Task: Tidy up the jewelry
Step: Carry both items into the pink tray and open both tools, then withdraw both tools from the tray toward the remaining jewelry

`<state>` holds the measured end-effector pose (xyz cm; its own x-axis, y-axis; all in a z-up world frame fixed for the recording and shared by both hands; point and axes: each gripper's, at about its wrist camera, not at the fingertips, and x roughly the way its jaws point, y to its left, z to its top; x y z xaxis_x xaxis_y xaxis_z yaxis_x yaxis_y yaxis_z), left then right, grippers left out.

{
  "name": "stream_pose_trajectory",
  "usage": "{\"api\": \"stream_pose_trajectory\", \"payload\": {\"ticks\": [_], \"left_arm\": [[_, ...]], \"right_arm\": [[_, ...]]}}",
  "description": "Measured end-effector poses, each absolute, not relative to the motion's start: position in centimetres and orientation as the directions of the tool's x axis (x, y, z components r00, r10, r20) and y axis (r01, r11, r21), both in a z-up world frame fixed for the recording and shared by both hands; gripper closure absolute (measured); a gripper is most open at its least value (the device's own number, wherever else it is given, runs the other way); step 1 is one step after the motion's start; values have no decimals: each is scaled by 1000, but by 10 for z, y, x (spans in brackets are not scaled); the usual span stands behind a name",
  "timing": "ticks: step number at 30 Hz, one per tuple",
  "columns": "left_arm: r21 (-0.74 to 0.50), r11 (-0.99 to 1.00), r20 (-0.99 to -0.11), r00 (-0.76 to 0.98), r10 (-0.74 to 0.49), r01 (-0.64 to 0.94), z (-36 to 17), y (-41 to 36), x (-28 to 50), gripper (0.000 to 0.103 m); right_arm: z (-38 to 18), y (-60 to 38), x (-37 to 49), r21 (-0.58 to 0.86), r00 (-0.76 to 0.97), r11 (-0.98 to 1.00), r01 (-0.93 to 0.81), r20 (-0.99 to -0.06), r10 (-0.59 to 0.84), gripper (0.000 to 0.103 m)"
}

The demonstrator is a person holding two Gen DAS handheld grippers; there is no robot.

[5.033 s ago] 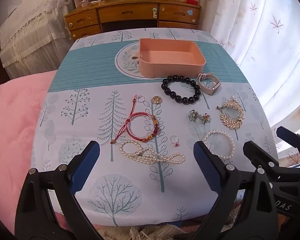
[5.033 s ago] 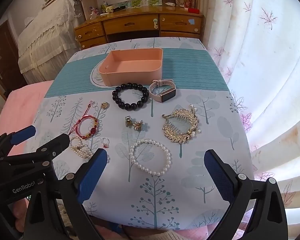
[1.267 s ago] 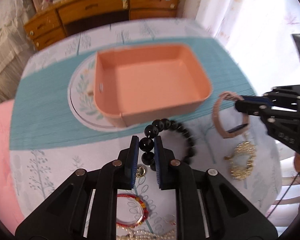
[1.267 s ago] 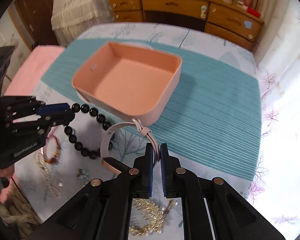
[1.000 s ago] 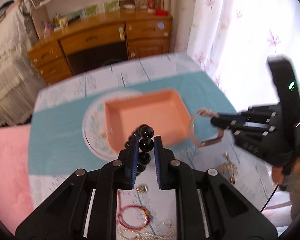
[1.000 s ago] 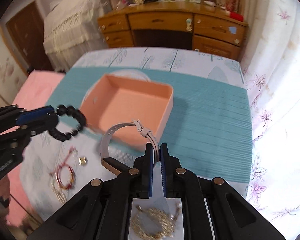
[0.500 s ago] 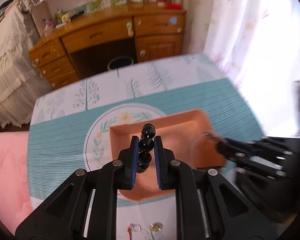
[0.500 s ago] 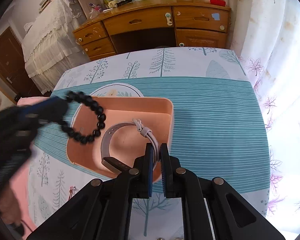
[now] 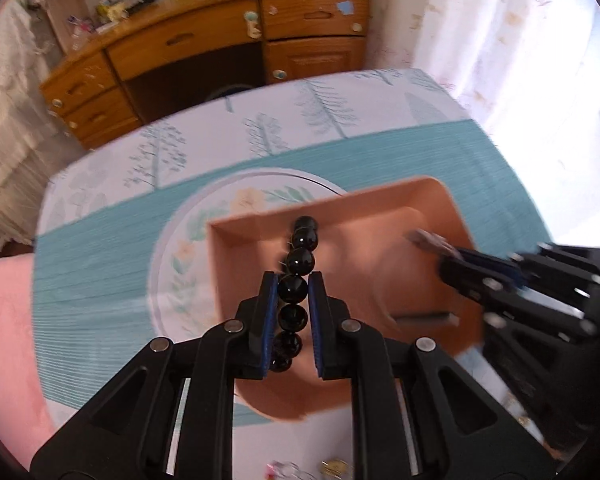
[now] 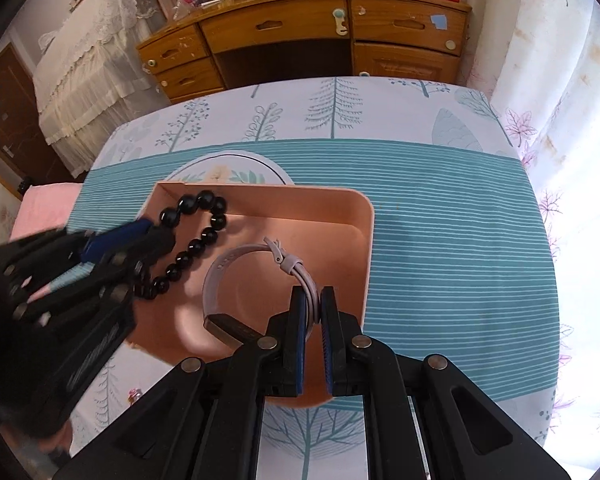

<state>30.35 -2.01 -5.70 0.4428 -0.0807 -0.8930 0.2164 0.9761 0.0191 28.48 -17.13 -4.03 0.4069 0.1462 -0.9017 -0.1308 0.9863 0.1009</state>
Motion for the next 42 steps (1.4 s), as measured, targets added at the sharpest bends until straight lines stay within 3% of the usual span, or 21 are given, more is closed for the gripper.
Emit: {"api": "stream_pose_trajectory", "payload": {"ticks": [6,8,10,12,14,18,22,42], "left_arm": [[-45,971,-901,410,-141,236,-59,-26,292,87],[-63,973,-901,406,-151,221,-58,-22,291,78],[-71,978,-895,420,-149,194,-53,-16,289,58],[-73,982,-883,446,-145,176,-45,-10,285,54],[-74,984,-875,463,-142,163,-36,-5,281,54],[-70,987,-862,490,-132,142,-22,3,269,54],[-64,991,-856,504,-116,119,-13,8,252,54],[31,988,-826,560,-61,152,8,-8,118,54]], "right_arm": [[-50,-172,295,83,407,989,-124,-904,127,96],[-51,-171,297,77,408,989,-127,-905,122,96],[-51,-169,298,60,413,990,-130,-904,109,96],[-52,-166,300,51,407,990,-133,-908,102,96],[-56,-163,305,53,386,989,-141,-917,104,95],[-55,-160,305,64,384,988,-140,-916,114,85],[-41,-164,295,85,431,986,-141,-892,139,66],[28,-222,131,159,508,976,-149,-835,213,66]]}}
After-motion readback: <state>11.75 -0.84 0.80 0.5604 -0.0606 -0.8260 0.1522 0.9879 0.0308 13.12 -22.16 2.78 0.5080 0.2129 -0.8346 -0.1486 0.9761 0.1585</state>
